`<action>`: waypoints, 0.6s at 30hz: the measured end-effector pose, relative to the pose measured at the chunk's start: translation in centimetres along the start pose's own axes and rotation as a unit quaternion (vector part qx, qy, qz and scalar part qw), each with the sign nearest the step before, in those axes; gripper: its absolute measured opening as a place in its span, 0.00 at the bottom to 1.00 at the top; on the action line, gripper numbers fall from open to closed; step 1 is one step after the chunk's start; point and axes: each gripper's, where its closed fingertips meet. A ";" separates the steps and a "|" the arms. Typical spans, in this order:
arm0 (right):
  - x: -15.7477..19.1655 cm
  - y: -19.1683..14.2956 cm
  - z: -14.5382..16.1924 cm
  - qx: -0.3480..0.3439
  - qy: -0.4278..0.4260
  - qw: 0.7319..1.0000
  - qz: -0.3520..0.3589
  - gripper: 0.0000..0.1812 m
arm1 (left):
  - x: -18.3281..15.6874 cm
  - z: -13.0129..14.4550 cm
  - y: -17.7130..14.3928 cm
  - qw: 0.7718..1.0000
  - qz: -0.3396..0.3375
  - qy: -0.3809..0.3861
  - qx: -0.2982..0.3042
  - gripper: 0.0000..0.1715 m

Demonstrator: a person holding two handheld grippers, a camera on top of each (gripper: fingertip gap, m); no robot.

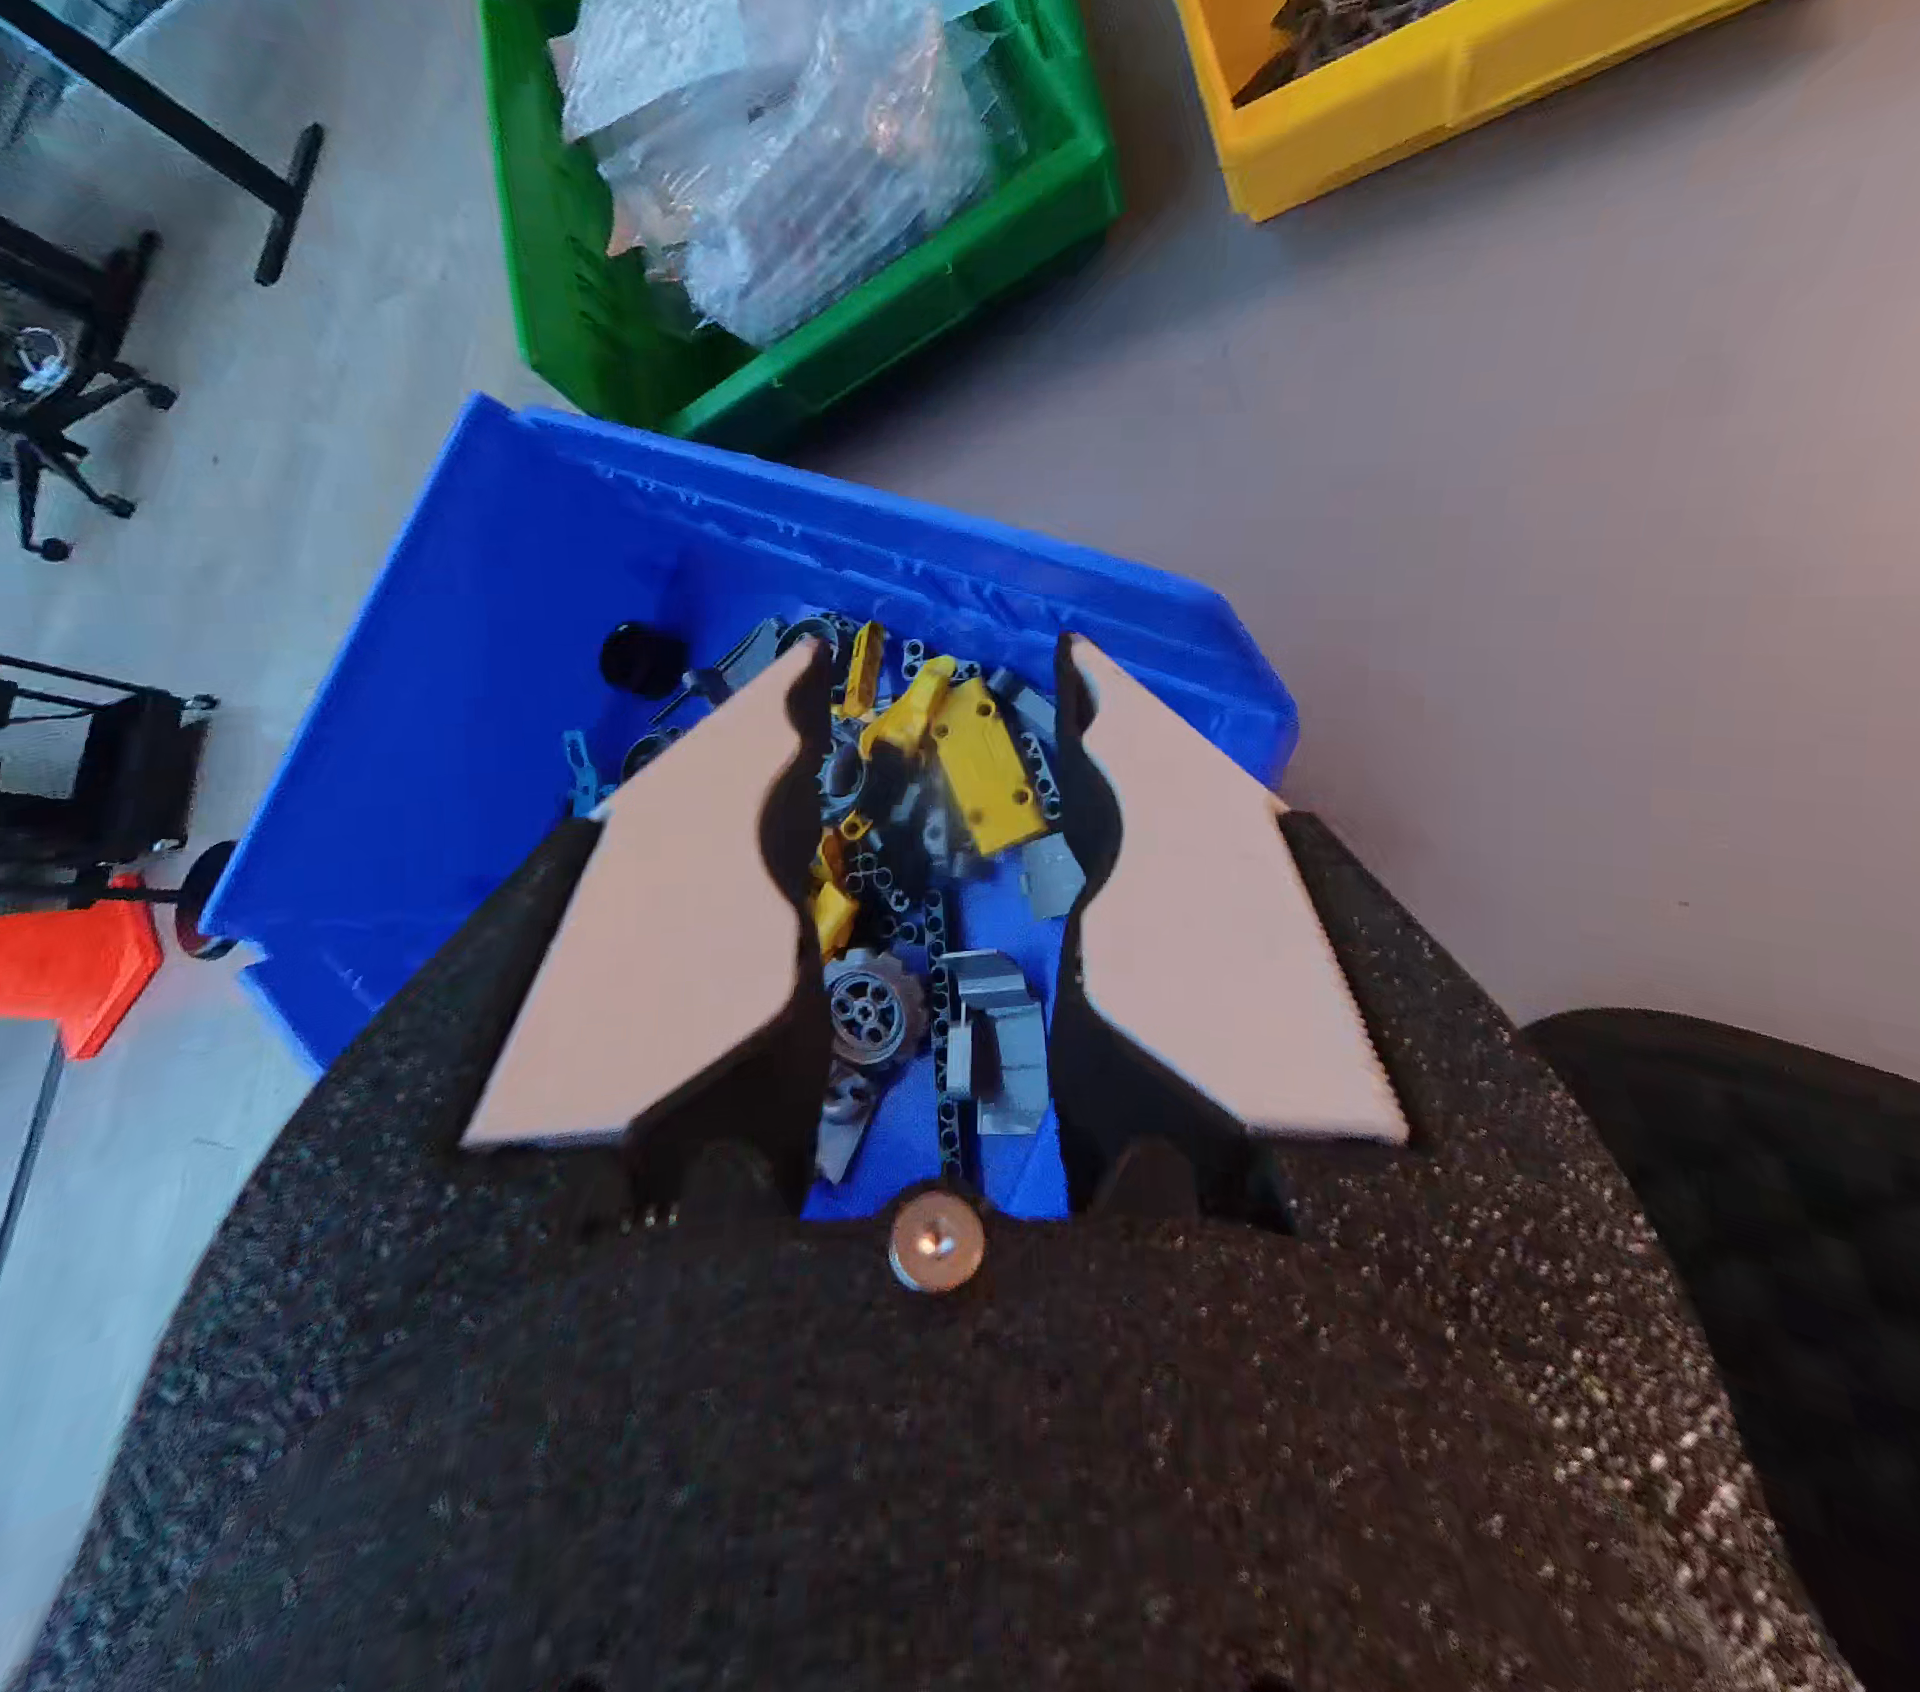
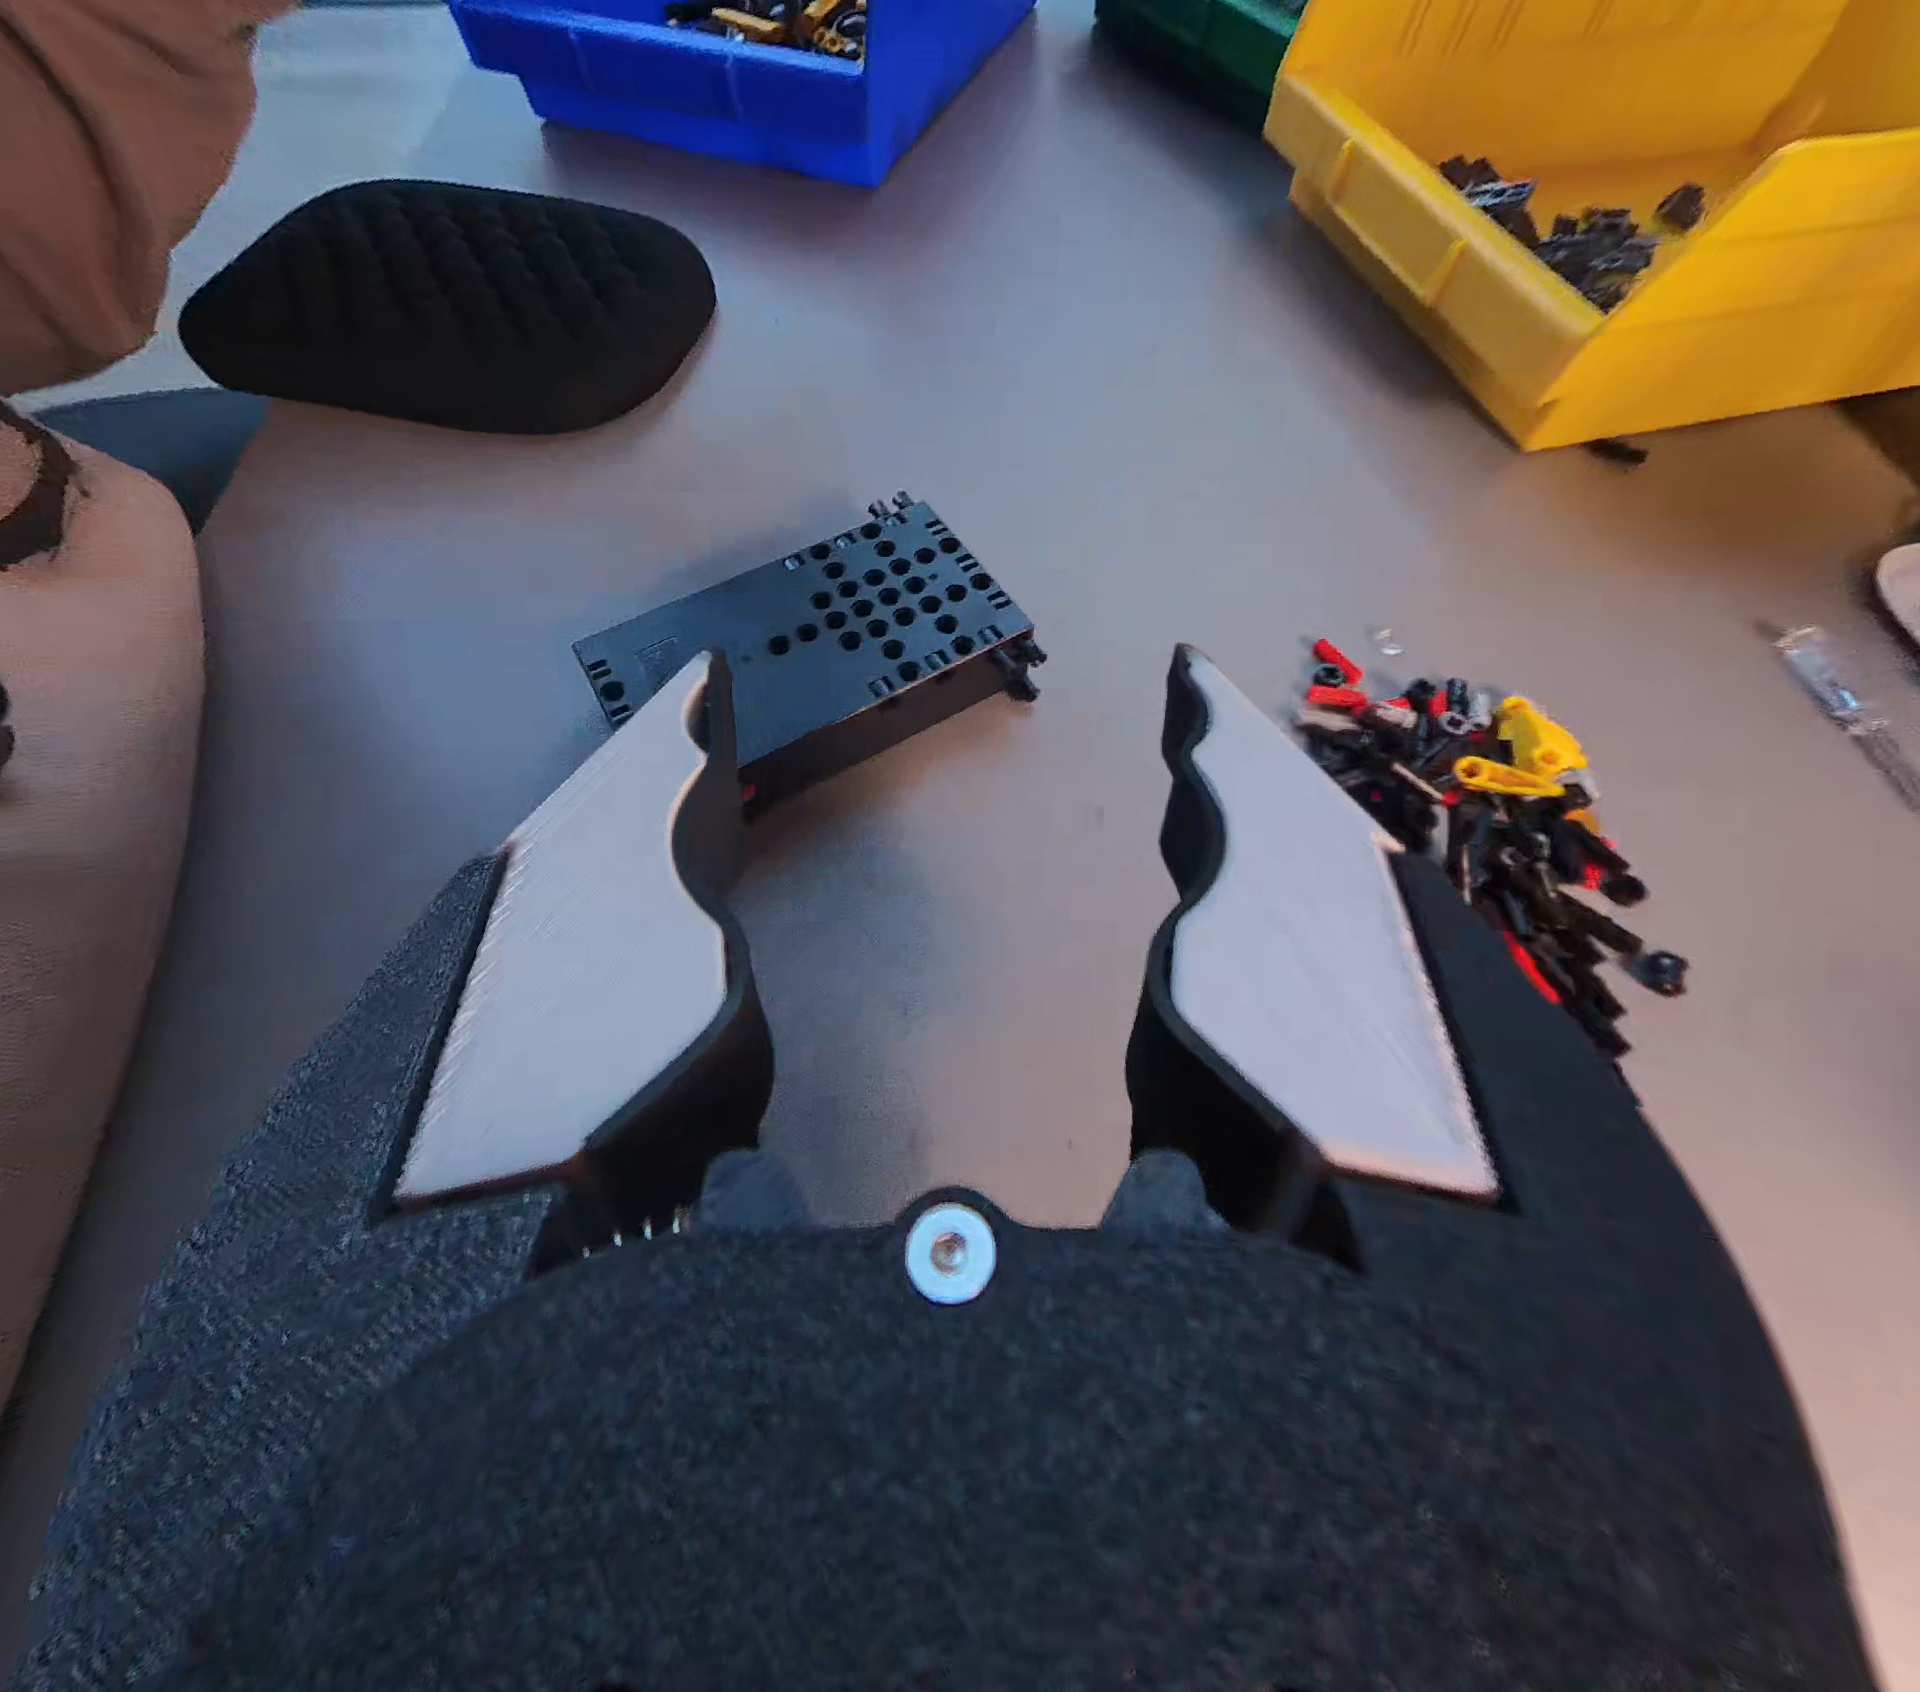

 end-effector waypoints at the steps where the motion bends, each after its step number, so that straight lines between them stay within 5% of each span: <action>1: 0.3 0.3 0.4 0.013 -0.001 1.000 -0.003 0.45 | -0.1 -0.2 -0.1 1.000 -0.004 0.003 -0.010 0.27; 4: 0.9 1.1 1.2 0.035 0.009 0.999 -0.007 0.44 | -4.3 -3.0 -1.0 0.995 0.055 0.027 -0.085 0.28; 6: 1.0 1.5 1.5 0.046 0.025 0.999 -0.010 0.42 | -10.6 -5.0 -1.9 0.973 0.189 0.038 -0.128 0.29; 8: 0.7 1.9 1.6 0.057 0.029 0.998 -0.009 0.37 | -17.7 -6.1 -3.6 0.924 0.352 0.040 -0.147 0.29; 11: -0.5 2.2 1.6 0.069 0.010 0.998 0.001 0.29 | -26.3 -4.9 -4.9 0.833 0.543 0.059 -0.093 0.35; 15: -1.3 1.9 1.6 0.066 0.022 0.998 -0.001 0.23 | -31.9 -1.3 -3.0 0.768 0.629 0.120 0.023 0.40; 18: 0.0 1.5 1.8 0.057 0.054 0.996 -0.044 0.24 | -33.0 -0.7 -3.0 0.756 0.632 0.169 0.029 0.37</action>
Point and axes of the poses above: each gripper's, where its closed fingertips meet, y out along the fingers, z out of its underside, x = y × z across the jaws, and after that the axes turned 1 degree about -y, right-handed
